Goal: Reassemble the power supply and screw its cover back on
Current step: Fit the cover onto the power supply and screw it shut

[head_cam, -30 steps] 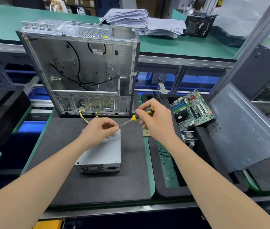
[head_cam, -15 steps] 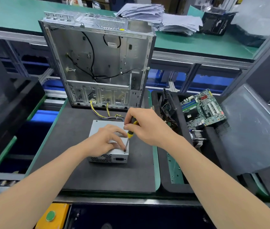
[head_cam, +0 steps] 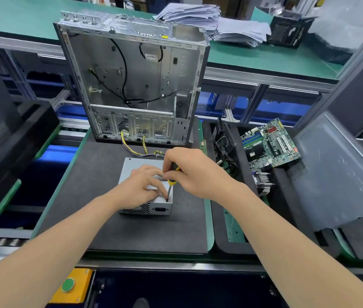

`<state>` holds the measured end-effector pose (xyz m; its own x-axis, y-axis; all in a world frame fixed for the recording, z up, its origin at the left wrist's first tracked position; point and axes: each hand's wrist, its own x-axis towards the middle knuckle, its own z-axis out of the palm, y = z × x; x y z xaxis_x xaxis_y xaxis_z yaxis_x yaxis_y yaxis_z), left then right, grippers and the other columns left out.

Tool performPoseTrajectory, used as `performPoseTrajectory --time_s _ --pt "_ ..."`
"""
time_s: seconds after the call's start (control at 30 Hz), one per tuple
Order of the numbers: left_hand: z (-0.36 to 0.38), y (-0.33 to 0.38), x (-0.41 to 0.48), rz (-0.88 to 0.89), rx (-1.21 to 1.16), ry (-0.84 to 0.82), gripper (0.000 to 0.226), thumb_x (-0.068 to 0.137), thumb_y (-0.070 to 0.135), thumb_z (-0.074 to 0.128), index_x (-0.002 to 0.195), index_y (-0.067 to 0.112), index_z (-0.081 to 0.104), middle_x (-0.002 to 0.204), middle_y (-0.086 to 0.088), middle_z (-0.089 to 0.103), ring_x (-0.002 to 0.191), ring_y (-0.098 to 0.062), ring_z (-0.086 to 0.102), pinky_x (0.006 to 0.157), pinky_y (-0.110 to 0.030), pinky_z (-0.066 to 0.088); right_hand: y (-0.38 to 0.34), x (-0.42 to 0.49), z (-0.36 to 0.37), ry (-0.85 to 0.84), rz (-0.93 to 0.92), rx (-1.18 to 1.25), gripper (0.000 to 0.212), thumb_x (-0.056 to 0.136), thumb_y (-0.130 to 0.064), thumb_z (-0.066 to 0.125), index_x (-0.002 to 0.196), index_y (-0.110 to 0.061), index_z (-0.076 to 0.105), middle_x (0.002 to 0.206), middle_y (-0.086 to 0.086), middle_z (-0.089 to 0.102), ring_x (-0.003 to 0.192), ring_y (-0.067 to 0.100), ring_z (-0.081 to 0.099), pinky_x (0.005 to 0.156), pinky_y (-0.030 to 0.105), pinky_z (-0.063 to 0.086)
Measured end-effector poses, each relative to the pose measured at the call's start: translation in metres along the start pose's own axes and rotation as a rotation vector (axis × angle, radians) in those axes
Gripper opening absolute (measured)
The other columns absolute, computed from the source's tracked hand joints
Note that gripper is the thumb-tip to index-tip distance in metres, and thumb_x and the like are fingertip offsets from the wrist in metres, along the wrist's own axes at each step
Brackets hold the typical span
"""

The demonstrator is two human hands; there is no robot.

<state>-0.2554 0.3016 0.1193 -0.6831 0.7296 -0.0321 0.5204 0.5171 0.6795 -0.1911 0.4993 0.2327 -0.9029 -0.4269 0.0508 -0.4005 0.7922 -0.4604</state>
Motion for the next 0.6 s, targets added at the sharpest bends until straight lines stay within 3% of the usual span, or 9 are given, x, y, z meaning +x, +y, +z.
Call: performPoseTrajectory --time_s 0.13,0.2,0.27,0.33,0.4,0.47,0.53,0.6 --pt "0.002 0.002 -0.004 0.065 0.008 0.017 0.014 0.081 0.029 0.082 0.09 0.039 0.077 0.113 0.026 0.059 0.124 -0.005 0.041 0.111 -0.048 0.032 -0.006 0.003 -0.001 -0.088 -0.029 -0.109 0.014 0.1 -0.027 0.066 0.099 -0.015 0.058 0.093 -0.005 0.055 0.086 0.019 0.053 0.076 0.04 0.047" --pt "0.007 0.004 -0.003 0.073 -0.02 0.041 0.022 0.078 0.036 0.084 0.097 0.041 0.074 0.106 0.025 0.065 0.12 -0.004 0.044 0.107 -0.044 0.037 -0.009 0.007 0.002 -0.059 0.046 -0.256 0.032 0.101 -0.046 0.062 0.096 -0.017 0.05 0.083 -0.002 0.053 0.081 0.028 0.054 0.065 0.04 0.045" --pt "0.01 0.007 -0.003 0.021 -0.086 0.091 0.023 0.077 0.037 0.087 0.088 0.049 0.072 0.102 0.024 0.068 0.119 -0.006 0.047 0.104 -0.04 0.041 -0.012 0.011 0.007 -0.006 0.143 -0.4 0.049 0.097 -0.066 0.056 0.09 -0.018 0.043 0.069 0.001 0.045 0.07 0.033 0.049 0.056 0.036 0.034" --pt "0.012 0.005 -0.002 -0.023 -0.123 0.111 0.019 0.077 0.038 0.089 0.075 0.046 0.072 0.107 0.02 0.064 0.12 -0.009 0.049 0.102 -0.038 0.045 -0.015 0.011 0.006 0.038 0.156 -0.445 0.056 0.096 -0.072 0.049 0.087 -0.017 0.046 0.07 0.002 0.047 0.07 0.033 0.051 0.057 0.036 0.034" --pt "0.013 0.003 -0.003 0.027 -0.102 0.124 0.022 0.076 0.037 0.09 0.072 0.047 0.071 0.105 0.021 0.064 0.115 -0.007 0.053 0.096 -0.037 0.047 -0.016 0.008 -0.002 -0.002 0.03 -0.368 0.041 0.1 -0.059 0.053 0.094 -0.019 0.058 0.088 -0.001 0.056 0.08 0.026 0.058 0.065 0.038 0.047" --pt "0.012 0.004 -0.004 0.075 -0.076 0.141 0.023 0.076 0.034 0.09 0.071 0.045 0.071 0.099 0.026 0.062 0.105 -0.004 0.054 0.086 -0.034 0.043 -0.016 0.005 -0.017 -0.132 -0.106 -0.263 0.011 0.1 -0.03 0.06 0.106 -0.022 0.064 0.105 -0.005 0.055 0.089 0.019 0.059 0.075 0.041 0.052" --pt "0.013 0.005 -0.004 0.094 -0.074 0.154 0.016 0.076 0.033 0.091 0.072 0.036 0.076 0.102 0.029 0.06 0.103 -0.001 0.054 0.084 -0.032 0.041 -0.016 0.007 -0.026 -0.242 -0.13 -0.262 0.019 0.096 -0.01 0.059 0.11 -0.021 0.065 0.108 -0.005 0.056 0.098 0.018 0.057 0.081 0.044 0.052" --pt "0.013 0.003 -0.003 0.112 -0.058 0.154 0.013 0.076 0.033 0.092 0.074 0.031 0.078 0.108 0.024 0.065 0.11 -0.005 0.053 0.092 -0.036 0.044 -0.018 0.012 -0.028 -0.243 -0.06 -0.313 0.014 0.1 -0.016 0.058 0.111 -0.02 0.065 0.103 -0.003 0.058 0.1 0.02 0.057 0.079 0.045 0.053"
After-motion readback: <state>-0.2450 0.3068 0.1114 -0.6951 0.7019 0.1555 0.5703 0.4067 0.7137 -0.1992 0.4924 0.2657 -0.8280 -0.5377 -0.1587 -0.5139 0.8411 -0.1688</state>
